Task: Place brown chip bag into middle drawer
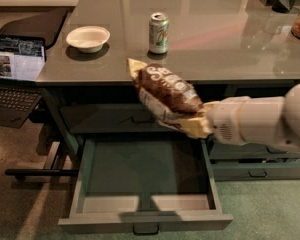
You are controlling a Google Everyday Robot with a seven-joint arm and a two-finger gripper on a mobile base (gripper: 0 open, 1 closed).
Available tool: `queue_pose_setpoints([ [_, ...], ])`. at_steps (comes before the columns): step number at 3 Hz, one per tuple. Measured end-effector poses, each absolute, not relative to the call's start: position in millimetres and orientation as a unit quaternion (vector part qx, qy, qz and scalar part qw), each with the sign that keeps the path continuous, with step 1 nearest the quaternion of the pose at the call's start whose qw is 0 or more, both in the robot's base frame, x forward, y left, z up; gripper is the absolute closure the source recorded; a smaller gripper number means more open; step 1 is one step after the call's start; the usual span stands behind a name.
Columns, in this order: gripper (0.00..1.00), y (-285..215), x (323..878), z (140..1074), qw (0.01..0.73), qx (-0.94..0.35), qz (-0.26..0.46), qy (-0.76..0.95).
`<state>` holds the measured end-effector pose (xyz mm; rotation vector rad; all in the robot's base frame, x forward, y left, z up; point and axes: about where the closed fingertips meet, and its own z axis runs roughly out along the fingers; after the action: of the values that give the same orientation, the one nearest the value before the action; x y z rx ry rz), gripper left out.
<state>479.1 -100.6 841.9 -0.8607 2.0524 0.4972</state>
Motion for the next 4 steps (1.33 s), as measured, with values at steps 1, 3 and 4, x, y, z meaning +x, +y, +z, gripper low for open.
queue_pose_setpoints([
  [1,1.00,-75,487,807,0.396,-0.367,0.175,0.824],
  [3,1.00,-84,500,736,0.344,-0.404,0.157,0.833],
  [4,1.00,-92,504,716,0.329,-0.420,0.153,0.832],
])
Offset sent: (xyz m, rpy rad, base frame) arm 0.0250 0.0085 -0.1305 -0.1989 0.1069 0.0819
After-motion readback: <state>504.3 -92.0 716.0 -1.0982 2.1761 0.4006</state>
